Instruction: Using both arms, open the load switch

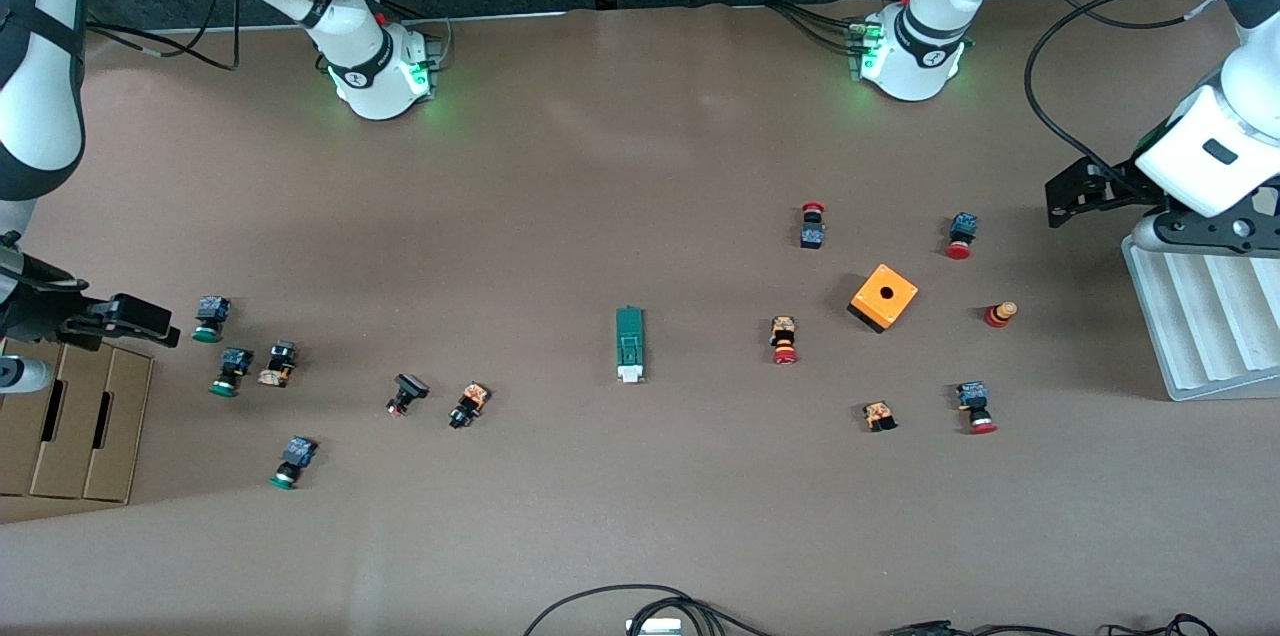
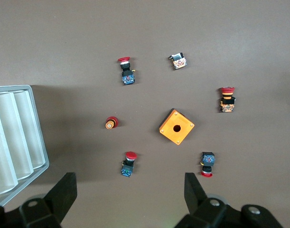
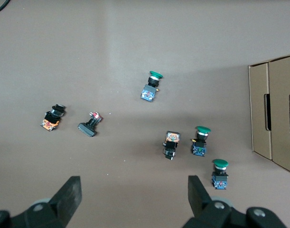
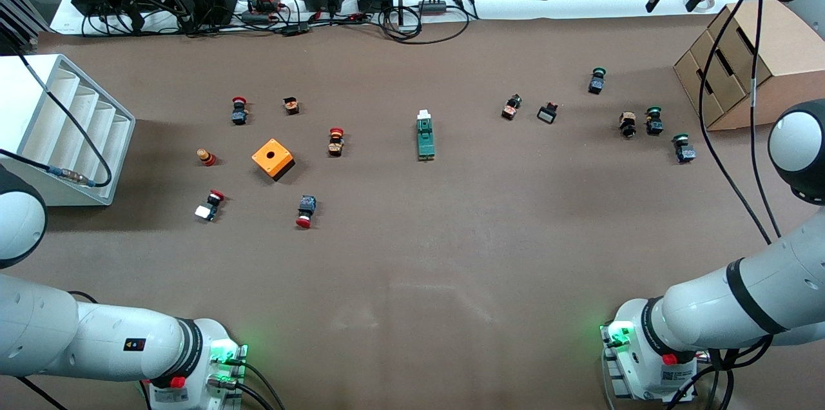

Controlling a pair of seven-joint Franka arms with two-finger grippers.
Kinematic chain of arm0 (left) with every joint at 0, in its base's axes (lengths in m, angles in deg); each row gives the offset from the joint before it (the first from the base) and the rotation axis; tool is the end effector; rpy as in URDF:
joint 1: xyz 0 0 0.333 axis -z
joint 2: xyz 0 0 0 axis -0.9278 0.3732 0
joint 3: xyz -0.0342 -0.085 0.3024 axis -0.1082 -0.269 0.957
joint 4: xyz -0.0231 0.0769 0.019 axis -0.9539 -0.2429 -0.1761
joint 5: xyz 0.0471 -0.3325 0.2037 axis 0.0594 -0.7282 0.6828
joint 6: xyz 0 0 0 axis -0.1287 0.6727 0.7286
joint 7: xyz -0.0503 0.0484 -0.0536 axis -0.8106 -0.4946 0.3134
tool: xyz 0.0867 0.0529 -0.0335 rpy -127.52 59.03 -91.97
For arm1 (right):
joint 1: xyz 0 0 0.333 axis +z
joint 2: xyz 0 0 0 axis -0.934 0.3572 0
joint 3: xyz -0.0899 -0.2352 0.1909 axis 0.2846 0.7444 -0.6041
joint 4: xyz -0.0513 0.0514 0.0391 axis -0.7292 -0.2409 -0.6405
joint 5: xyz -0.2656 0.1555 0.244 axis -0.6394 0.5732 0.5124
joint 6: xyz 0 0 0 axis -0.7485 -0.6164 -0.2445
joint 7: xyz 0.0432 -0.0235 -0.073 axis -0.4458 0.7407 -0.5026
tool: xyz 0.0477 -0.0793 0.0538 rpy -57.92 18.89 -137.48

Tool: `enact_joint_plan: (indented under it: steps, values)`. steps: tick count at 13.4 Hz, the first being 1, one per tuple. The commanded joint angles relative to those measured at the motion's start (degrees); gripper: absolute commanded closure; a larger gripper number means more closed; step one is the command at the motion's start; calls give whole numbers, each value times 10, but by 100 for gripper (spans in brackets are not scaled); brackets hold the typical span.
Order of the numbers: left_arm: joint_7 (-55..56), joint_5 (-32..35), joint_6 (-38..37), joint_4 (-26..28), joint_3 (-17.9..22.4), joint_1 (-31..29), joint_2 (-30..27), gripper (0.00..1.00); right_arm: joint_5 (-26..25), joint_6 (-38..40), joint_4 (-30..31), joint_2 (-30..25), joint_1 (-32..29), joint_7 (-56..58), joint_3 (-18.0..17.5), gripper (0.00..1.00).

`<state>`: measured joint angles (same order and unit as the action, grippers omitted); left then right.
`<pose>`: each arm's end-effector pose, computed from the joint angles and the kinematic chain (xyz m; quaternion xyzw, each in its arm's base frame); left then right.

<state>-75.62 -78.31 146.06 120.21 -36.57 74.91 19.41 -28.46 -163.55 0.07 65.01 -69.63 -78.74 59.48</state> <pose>0.5615 -0.0553 0.6156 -0.9983 0.0524 0.0202 0.0185 0.6277 -0.0610 0.5458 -0.9997 0.0108 -0.0189 0.0148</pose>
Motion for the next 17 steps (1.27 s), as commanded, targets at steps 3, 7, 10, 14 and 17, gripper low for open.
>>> enact_joint_plan:
  steps: [3,7,10,14,17]
  values:
    - [2,-4,-10,-5,-2,-2,2,0,-9,-5,-7,4,-1,-6,-2,0]
    - [1,-5,-9,-6,-2,-3,3,0,-8,-4,-7,4,0,-7,-2,0]
    - [2,-5,-8,-6,-2,-3,3,0,-8,-3,-7,4,0,-6,-2,0]
    - [2,-4,-7,-6,-2,-4,3,0,-9,-4,-7,3,5,-8,-4,0]
    - [2,-4,-7,-5,-2,-4,3,0,-9,-4,-7,4,0,-6,-3,0]
